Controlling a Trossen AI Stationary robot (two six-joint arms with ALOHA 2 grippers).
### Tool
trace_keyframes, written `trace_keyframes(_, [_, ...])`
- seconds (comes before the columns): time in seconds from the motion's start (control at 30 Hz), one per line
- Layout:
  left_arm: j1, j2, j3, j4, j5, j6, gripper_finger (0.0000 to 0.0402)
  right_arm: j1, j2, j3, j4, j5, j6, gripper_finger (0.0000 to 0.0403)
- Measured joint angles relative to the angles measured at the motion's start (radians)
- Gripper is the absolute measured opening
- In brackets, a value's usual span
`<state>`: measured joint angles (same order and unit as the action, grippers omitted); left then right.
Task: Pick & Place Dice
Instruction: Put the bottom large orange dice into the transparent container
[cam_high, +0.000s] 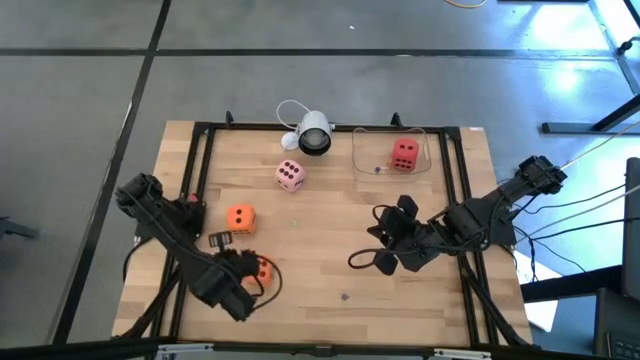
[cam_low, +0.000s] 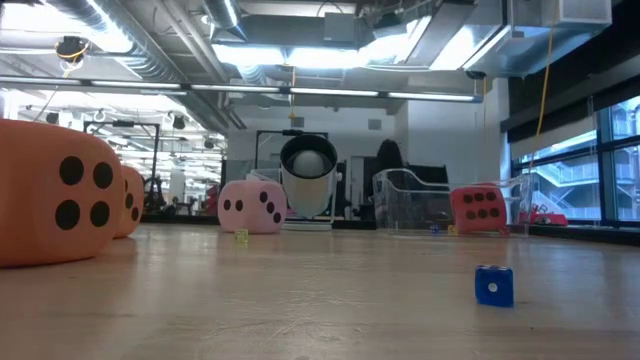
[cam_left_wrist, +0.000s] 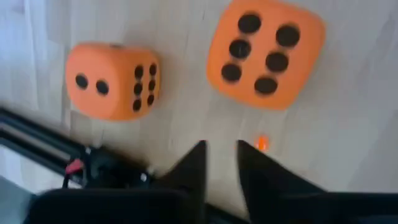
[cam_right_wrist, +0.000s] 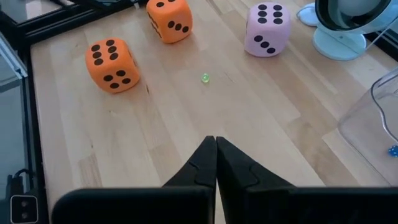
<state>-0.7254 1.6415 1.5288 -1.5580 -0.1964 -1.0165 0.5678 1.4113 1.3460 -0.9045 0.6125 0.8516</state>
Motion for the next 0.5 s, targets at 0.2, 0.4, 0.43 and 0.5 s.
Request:
trace_keyframes(0.2, [0.024, -0.039, -0.077, -0.004, 0.036, -0.187, 0.0003, 0.0, 0.0, 0.0, -0.002, 0.0, 0.003, 0.0004])
trace_keyframes(0.4, [0.032, -0.101, -0.264, 0.164, 0.133, -0.313, 0.0001, 0.003, 0.0, 0.0, -0.001, -0.003, 0.017, 0.0004])
trace_keyframes(0.43, [0.033, -0.113, -0.293, 0.199, 0.148, -0.321, 0.0001, 0.006, 0.0, 0.0, -0.001, -0.002, 0.023, 0.0004])
trace_keyframes(0.5, [0.032, -0.145, -0.352, 0.243, 0.156, -0.349, 0.0001, 0.012, 0.0, 0.0, -0.001, -0.002, 0.028, 0.0004])
